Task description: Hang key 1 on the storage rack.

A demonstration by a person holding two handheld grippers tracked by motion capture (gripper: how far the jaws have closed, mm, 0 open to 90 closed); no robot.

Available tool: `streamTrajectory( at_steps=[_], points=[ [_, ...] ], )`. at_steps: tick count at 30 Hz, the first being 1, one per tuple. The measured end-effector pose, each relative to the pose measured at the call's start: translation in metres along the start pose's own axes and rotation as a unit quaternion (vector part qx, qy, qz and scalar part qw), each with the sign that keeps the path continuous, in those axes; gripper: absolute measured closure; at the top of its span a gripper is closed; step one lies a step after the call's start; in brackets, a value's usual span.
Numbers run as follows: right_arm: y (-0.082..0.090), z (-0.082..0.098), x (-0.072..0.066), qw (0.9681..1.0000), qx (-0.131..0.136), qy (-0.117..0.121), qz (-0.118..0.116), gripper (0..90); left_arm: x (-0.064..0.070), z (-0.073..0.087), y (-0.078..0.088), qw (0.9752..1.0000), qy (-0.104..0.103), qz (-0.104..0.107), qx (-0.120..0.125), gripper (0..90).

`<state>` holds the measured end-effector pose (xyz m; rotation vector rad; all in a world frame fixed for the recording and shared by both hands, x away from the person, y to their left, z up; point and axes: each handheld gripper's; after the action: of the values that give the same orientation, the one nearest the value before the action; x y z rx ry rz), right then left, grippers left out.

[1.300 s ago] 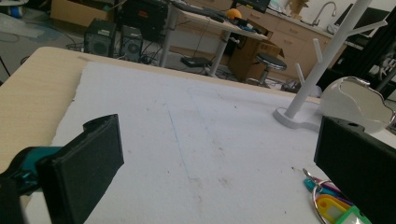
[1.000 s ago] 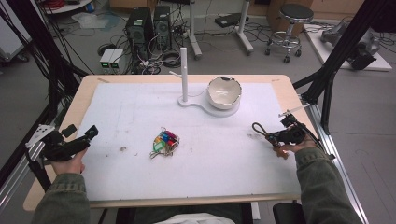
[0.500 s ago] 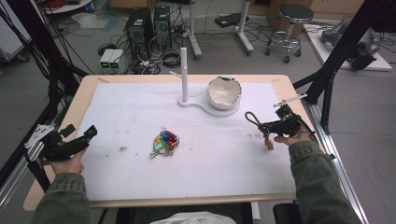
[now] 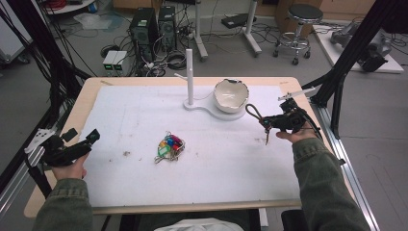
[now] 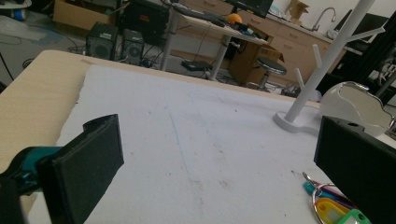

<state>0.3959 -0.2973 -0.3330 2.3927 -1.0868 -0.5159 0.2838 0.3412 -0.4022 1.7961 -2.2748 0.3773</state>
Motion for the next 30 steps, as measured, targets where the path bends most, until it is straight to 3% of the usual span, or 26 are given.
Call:
streamTrajectory(
  at_steps=[11,23,30],
  points=[
    [-0.007,-0.024,-0.017,0.9995,0.017,0.016,-0.020,78.5,0.001,0.000,-0.001,1.0000,-0.004,0.001,-0.002,1.7],
    [-0.026,-0.052,-0.036,0.9983,0.037,0.017,-0.041,78.5,0.001,0.001,-0.002,1.0000,-0.002,0.003,-0.001,1.7],
    [-0.035,-0.068,-0.046,0.9977,0.040,0.029,-0.046,78.5,0.001,0.001,-0.002,1.0000,-0.004,0.002,-0.002,1.7]
  ],
)
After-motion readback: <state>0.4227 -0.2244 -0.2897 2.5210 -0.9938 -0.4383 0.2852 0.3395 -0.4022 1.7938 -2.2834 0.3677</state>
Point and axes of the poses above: each handheld gripper's, and its own axes: y roughly backward along the jaws, z roughly out of its underside, x roughly to its right, and after that the axes turned 14 degrees about x, right-handed
